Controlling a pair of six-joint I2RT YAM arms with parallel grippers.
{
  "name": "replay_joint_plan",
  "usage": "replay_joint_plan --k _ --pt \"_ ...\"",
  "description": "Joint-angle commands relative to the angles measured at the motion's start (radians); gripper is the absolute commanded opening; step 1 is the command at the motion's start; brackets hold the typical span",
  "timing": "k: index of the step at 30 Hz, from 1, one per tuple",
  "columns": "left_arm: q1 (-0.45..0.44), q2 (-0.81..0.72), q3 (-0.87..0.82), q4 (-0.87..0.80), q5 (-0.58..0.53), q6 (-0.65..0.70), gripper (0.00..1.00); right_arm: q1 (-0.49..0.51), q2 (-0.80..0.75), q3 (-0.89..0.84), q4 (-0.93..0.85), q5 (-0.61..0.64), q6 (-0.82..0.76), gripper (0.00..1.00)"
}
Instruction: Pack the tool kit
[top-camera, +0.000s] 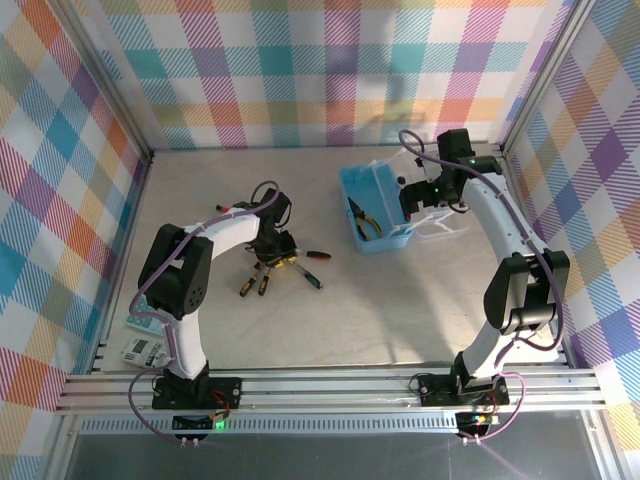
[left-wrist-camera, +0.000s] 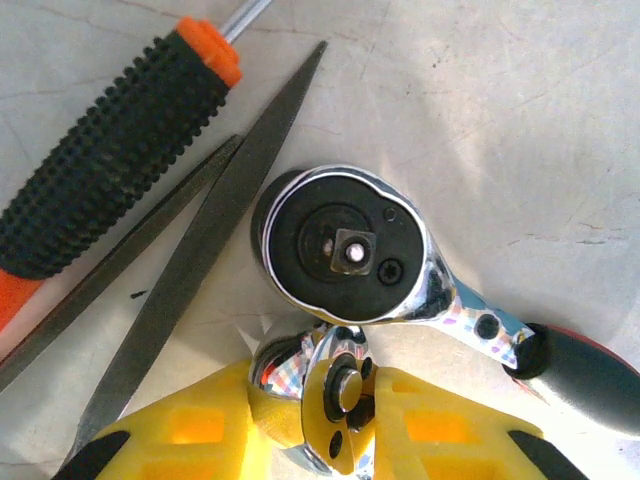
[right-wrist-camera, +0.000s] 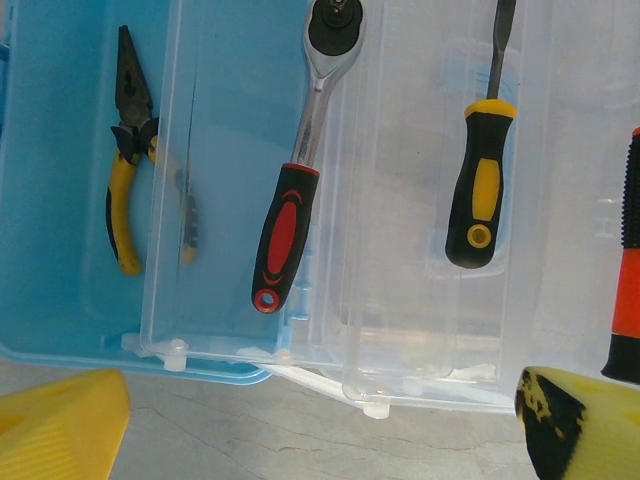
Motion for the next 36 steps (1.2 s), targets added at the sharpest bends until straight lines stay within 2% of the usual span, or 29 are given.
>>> replay_joint_plan --k 1,9,17,26,29,32,36 --pt "-0.011 0.041 0.003 -0.053 -0.015 0.063 0.15 0.006 -0.031 0.001 -0.003 -0.024 0.004 0.99" --pt "-0.018 -0.005 0.031 -0.112 -0.027 0.173 0.0 0.007 -0.044 0.011 -0.015 -0.029 0.005 0.99" --pt "-0.02 -0.074 0.079 -0.21 -0.054 0.292 0.0 0.006 -0.066 0.015 -0.026 -0.055 0.012 0.99" --pt "-0.02 -0.082 0.131 -0.252 -0.024 0.338 0.0 0.016 -0.094 0.004 -0.034 -0.079 0.023 0.99" --pt "-0.02 -0.092 0.14 -0.246 0.01 0.342 0.0 0.022 -0.099 0.006 -0.039 -0.092 0.028 0.99" --pt "-0.018 -0.12 0.156 -0.213 0.1 0.338 0.0 0.034 -0.11 0.007 -0.041 -0.139 0.03 0.99" --pt "-0.016 -0.138 0.232 -0.163 0.27 0.308 0.0 0.052 -0.137 -0.005 -0.022 -0.297 0.048 0.99"
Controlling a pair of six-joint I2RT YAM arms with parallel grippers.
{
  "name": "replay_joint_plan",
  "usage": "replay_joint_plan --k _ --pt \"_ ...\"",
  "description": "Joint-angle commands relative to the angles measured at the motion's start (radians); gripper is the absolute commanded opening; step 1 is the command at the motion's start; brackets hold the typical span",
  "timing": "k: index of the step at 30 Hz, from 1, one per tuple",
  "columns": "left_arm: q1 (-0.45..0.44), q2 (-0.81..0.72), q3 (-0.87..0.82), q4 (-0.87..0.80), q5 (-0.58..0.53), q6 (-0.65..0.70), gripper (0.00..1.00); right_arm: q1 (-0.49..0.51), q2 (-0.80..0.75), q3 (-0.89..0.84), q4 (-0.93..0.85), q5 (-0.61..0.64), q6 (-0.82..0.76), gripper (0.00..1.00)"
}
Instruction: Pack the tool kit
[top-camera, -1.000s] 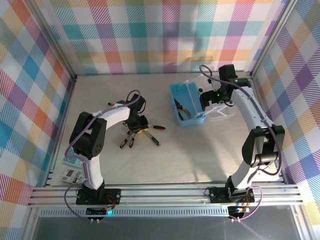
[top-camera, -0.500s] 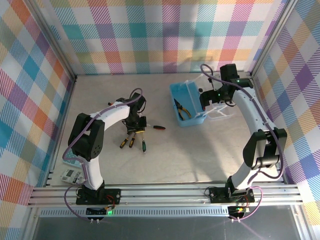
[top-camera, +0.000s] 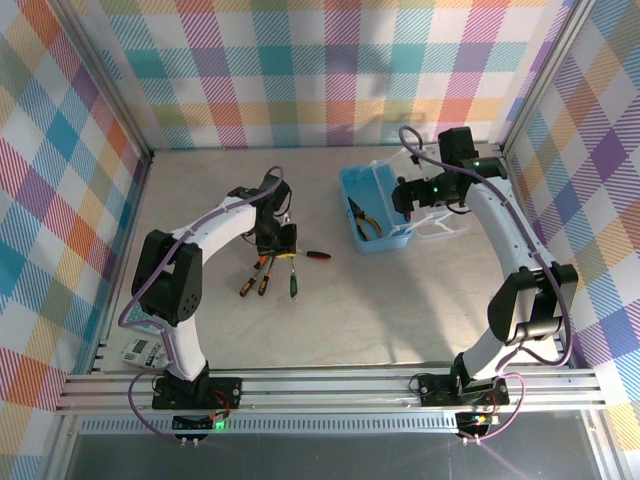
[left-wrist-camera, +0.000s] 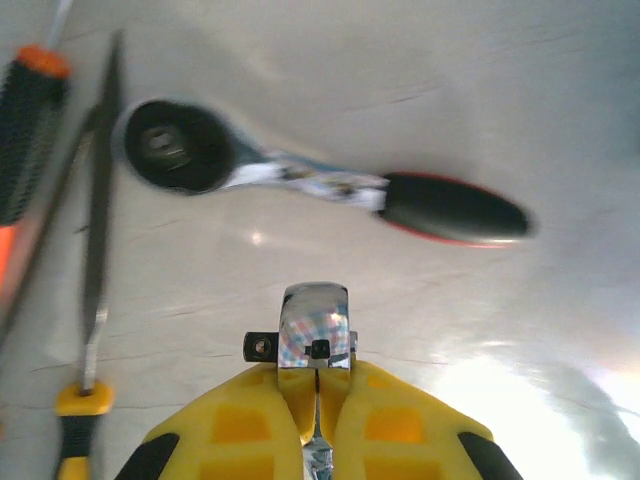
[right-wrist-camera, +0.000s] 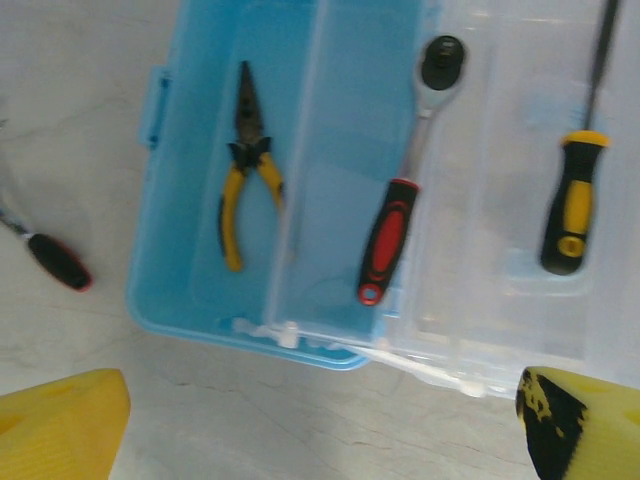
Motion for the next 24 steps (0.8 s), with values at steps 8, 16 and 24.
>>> replay_joint_plan --k 8,16,24 --pt "0.001 -0.032 0.286 0.176 0.342 -0.112 0.0 0.095 -0.124 -0.072 0.125 -0.415 0.167 0.99" --pt "0.001 0.01 0.35 0.313 0.445 -0.211 0.0 0.219 -0.09 -0.109 0.251 -0.437 0.281 0.99" --pt "0.001 -0.009 0.317 0.354 0.452 -0.234 0.0 0.305 0.008 -0.063 0.292 -0.408 0.327 0.9"
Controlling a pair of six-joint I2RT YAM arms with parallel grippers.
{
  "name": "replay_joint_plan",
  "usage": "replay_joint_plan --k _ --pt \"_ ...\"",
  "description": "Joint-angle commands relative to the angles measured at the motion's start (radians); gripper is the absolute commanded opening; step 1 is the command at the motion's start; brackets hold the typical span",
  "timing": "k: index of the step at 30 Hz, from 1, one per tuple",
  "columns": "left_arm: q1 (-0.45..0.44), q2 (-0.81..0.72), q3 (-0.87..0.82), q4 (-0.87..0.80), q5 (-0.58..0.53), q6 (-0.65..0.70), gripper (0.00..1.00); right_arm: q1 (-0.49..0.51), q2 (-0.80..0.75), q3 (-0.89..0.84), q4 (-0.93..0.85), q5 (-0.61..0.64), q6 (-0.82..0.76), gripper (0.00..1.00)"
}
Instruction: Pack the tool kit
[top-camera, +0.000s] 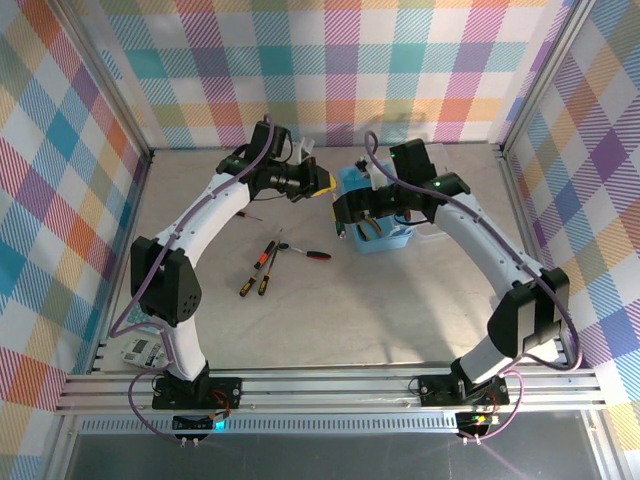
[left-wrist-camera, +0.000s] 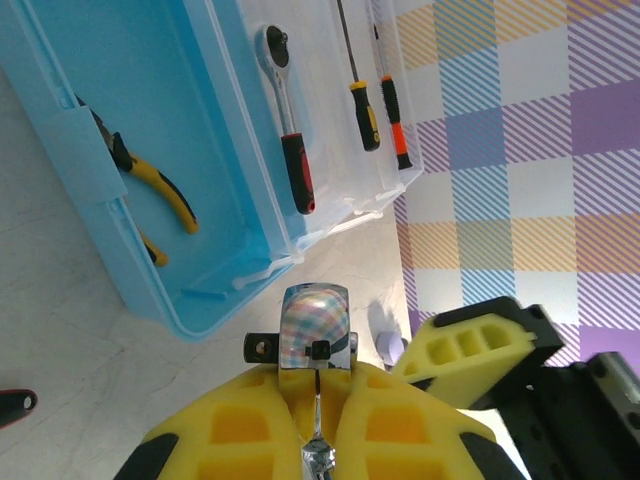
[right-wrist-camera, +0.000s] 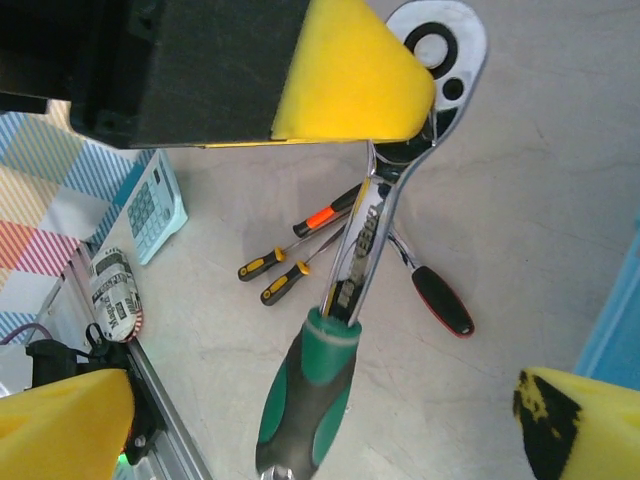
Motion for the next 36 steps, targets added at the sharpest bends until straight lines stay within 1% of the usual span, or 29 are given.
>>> replay_joint_plan --k 1,4,5,9,12,13,14,15,16,17,18,19,20,21,23,25,28,29,32,36 --pt "0.0 -0.01 -0.008 0.063 0.049 -0.03 0.0 0.036 0.053 0.042 0.033 -0.004 0.038 0.87" --pt "0.0 -0.012 -0.015 0.066 0.048 -0.03 0.0 0.06 0.081 0.062 0.042 0.016 0.048 0.8" --pt "0.0 -0.014 -0.017 0.068 0.049 -0.031 0.0 0.066 0.088 0.07 0.046 0.024 0.053 0.75" --pt "0.0 -0.012 -0.024 0.072 0.053 -0.031 0.0 0.085 0.106 0.095 0.047 0.065 0.059 0.42" --pt "0.0 -0.013 -0.033 0.074 0.052 -0.03 0.0 0.093 0.109 0.111 0.043 0.088 0.06 0.21" --pt "0.0 -0.012 -0.035 0.074 0.052 -0.03 0.0 0.093 0.108 0.114 0.042 0.095 0.061 0.12" --pt "0.0 -0.012 -0.037 0.074 0.052 -0.028 0.0 0.093 0.109 0.118 0.038 0.103 0.063 0.05" --pt "0.0 -0.011 -0.038 0.073 0.051 -0.028 0.0 0.093 0.109 0.121 0.035 0.113 0.064 0.0" --pt "0.0 -0.009 -0.037 0.066 0.047 -0.023 0.0 0.093 0.108 0.123 0.031 0.124 0.066 0.0" --pt "0.002 -0.009 -0.034 0.056 0.041 -0.016 0.05 0.093 0.109 0.126 0.024 0.132 0.065 0.0" --pt "0.006 -0.009 -0.027 0.031 0.024 0.001 0.21 0.092 0.109 0.129 0.015 0.143 0.06 0.0" --pt "0.014 -0.011 -0.015 -0.01 -0.002 0.026 0.44 0.09 0.109 0.133 0.002 0.161 0.056 0.0" --pt "0.026 -0.015 -0.005 -0.052 -0.034 0.049 0.62 0.086 0.108 0.134 -0.01 0.175 0.051 0.0" --pt "0.046 -0.025 0.002 -0.096 -0.074 0.074 0.76 0.078 0.108 0.135 -0.024 0.189 0.043 0.0" --pt "0.103 -0.053 0.0 -0.165 -0.162 0.115 1.0 0.05 0.101 0.134 -0.049 0.218 0.033 0.0" --pt "0.17 -0.078 -0.002 -0.251 -0.266 0.166 1.0 0.013 0.096 0.135 -0.076 0.264 0.016 0.0" --pt "0.24 -0.081 -0.001 -0.379 -0.403 0.247 1.0 -0.036 0.115 0.159 -0.13 0.355 -0.034 0.0" --pt "0.253 -0.08 -0.008 -0.403 -0.429 0.264 1.0 -0.049 0.129 0.171 -0.147 0.385 -0.051 0.0" --pt "0.272 -0.088 -0.061 -0.427 -0.47 0.292 1.0 -0.091 0.184 0.201 -0.177 0.467 -0.097 0.0" --pt "0.272 -0.115 -0.161 -0.378 -0.455 0.277 1.0 -0.131 0.257 0.24 -0.176 0.526 -0.125 0.0"
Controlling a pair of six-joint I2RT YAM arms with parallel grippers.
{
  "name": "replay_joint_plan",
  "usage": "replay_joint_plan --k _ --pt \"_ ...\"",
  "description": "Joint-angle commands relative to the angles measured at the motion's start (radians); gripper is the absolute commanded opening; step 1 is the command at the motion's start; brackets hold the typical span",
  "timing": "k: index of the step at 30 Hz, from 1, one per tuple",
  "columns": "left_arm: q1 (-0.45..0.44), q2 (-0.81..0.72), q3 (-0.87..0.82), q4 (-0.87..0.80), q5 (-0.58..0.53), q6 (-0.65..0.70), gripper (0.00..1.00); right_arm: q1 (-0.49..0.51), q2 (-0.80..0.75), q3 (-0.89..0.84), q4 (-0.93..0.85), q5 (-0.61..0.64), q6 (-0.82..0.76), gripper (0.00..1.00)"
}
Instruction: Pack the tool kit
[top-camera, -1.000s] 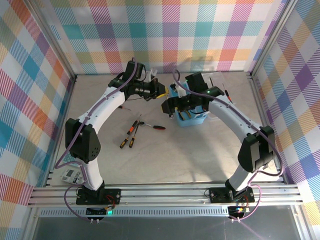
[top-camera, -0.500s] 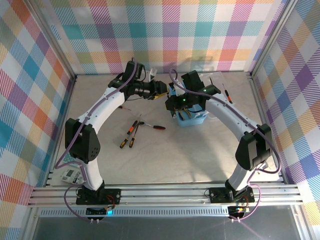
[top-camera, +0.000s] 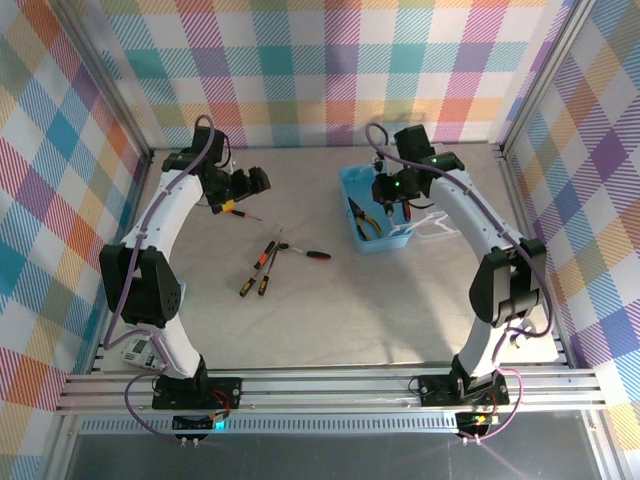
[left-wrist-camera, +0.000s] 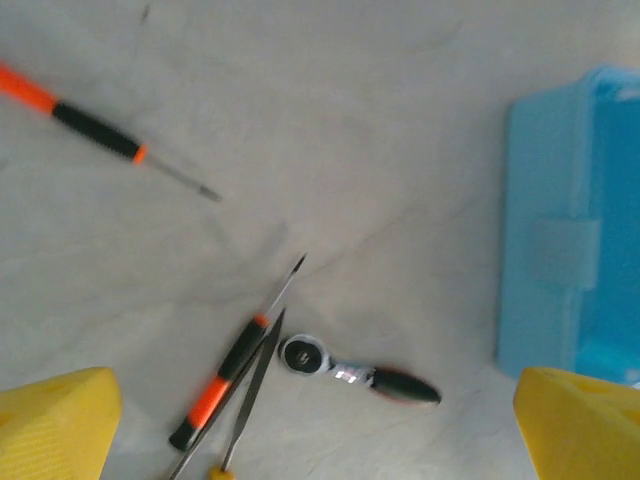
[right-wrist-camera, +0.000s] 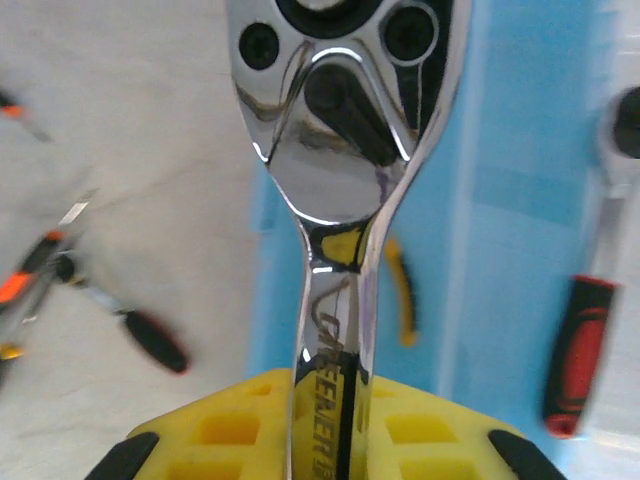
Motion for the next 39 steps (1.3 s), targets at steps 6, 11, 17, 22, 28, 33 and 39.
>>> replay_joint_plan --k 6,11,17,22,28,33,39 --pt "-0.021 -0.038 -0.106 -0.017 -0.003 0.023 1.0 -0.018 0.166 0.148 -0.038 0.138 -0.076 0.0" --pt "-0.021 -0.045 -0.108 -0.023 -0.006 0.03 1.0 -0.018 0.234 0.199 -0.059 0.233 -0.051 0.0" --pt "-0.021 -0.044 -0.117 -0.027 -0.007 0.038 1.0 -0.02 0.266 0.218 -0.083 0.319 -0.033 0.01" --pt "-0.021 -0.046 -0.127 -0.023 -0.004 0.038 1.0 -0.021 0.277 0.221 -0.093 0.336 -0.039 0.27" --pt "-0.021 -0.051 -0.126 -0.027 -0.005 0.044 1.0 -0.021 0.261 0.238 -0.109 0.34 -0.046 0.64" --pt "-0.021 -0.049 -0.133 -0.027 -0.005 0.046 1.0 -0.02 0.225 0.267 -0.133 0.331 -0.06 0.7" --pt "-0.027 -0.037 -0.164 -0.054 -0.065 0.066 0.99 -0.016 0.129 0.247 -0.122 0.143 -0.099 0.99"
